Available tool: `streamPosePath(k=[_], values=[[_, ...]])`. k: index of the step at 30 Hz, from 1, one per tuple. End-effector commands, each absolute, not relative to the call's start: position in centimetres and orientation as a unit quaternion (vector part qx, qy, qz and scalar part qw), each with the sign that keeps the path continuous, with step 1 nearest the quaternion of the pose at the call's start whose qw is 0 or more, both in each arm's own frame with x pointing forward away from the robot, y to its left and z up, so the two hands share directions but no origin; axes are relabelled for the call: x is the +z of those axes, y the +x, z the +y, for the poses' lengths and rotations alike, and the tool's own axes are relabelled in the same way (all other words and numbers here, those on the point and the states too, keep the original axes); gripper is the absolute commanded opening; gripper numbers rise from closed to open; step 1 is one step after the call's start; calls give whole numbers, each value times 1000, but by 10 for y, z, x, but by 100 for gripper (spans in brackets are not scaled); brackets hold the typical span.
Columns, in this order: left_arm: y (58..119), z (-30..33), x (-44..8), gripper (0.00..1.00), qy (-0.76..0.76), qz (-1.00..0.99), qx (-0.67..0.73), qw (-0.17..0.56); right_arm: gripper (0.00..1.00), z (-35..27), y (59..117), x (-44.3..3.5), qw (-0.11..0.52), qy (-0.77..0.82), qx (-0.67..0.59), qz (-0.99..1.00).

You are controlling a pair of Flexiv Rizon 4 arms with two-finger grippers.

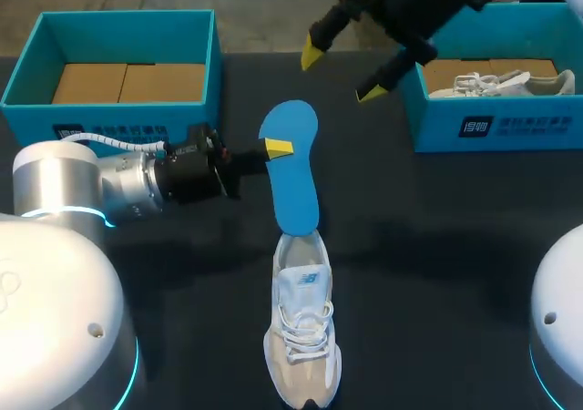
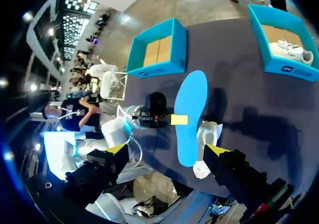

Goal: Take the shoe out of the shoebox, open the shoe tongue, remove and reinsert the insole, then place the shoe into the shoebox

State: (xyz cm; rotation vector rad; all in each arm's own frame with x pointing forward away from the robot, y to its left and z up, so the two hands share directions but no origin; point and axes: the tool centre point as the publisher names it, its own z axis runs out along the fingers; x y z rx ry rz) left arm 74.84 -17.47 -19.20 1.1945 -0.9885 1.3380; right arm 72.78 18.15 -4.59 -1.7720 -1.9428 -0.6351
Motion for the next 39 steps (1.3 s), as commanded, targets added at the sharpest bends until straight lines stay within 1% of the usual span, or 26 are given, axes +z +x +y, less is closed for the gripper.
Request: streamPosePath(k=[1,3,11,23,28,39], values=[[748,-175,-192,0,499,-412,558,519,100,193,727,-41,106,-669,-132,-724],[748,-175,-192,0,499,-412,558,519,100,197,727,-40,91,-669,-124,-727],[748,-175,-192,0,499,-412,558,519,100,216,725,-45,78,-656,-117,-741],[748,-175,-192,0,499,-412,558,519,100,243,718,-51,30,-641,-90,-762],[748,-175,-192,0,499,-412,558,519,100,249,716,-52,-1,-640,-71,-765],[748,-175,-192,0,499,-412,558,519,100,257,714,-59,-34,-639,-30,-768]])
